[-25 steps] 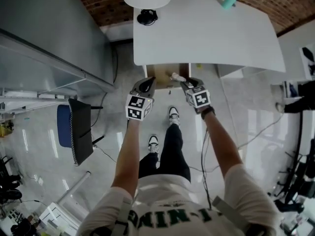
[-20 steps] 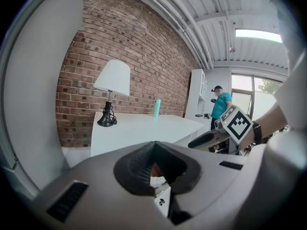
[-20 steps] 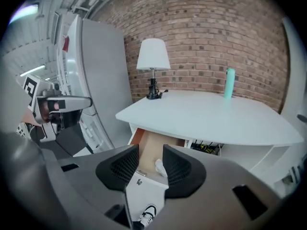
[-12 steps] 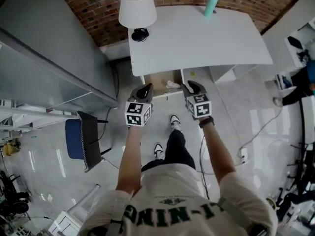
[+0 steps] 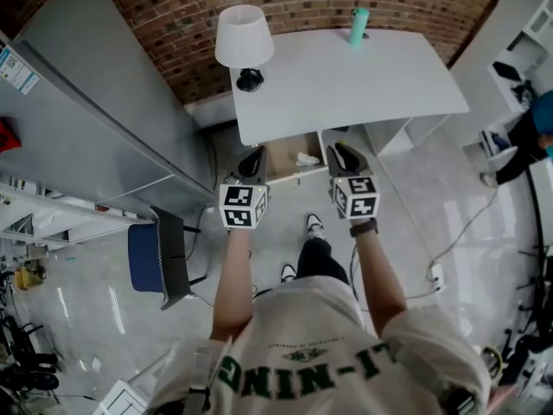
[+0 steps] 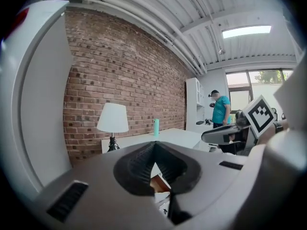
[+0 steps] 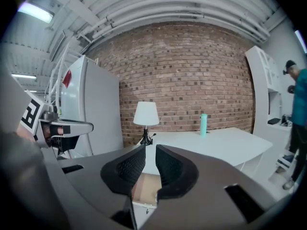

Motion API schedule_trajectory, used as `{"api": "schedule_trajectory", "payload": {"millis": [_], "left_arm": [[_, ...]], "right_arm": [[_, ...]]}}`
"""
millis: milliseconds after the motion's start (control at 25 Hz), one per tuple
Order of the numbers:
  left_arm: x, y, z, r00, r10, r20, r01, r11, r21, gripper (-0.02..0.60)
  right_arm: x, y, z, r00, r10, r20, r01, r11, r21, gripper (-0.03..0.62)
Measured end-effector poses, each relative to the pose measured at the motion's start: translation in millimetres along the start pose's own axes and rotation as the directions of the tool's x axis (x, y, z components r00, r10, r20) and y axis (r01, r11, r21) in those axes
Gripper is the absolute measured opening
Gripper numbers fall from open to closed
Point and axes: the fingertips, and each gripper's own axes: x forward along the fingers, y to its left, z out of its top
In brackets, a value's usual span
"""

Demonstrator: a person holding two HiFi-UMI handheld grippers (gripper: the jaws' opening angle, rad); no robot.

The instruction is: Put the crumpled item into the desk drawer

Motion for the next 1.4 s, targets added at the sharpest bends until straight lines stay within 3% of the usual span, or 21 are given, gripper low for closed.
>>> {"api": "schedule_trajectory", "payload": {"millis": [280,800,1400], "left_arm": [[-37.4,0.2,28.7,0.997,0.053,0.049,-0.054,0.998,0.020,-0.002],[-71.2,-4.3,43.9,0.988,0.108,0.108,-0.113,0.993,0.041,-0.002],[-72.7,-16.1,56.0,0.987,0.058,0.153,-0.067,0.996,0.054,-0.002]], "right_arm": [[-44.4,23.2,47.1,0.993,-0.044,0.112,0.042,0.999,0.022,0.051],[-76.2,35.2,73.5,0.975,-0.082,0.206,0.078,0.997,0.029,0.003],[-84.7,27.5,66.2,0.975,-0.095,0.200,0.087,0.995,0.046,0.003]]}}
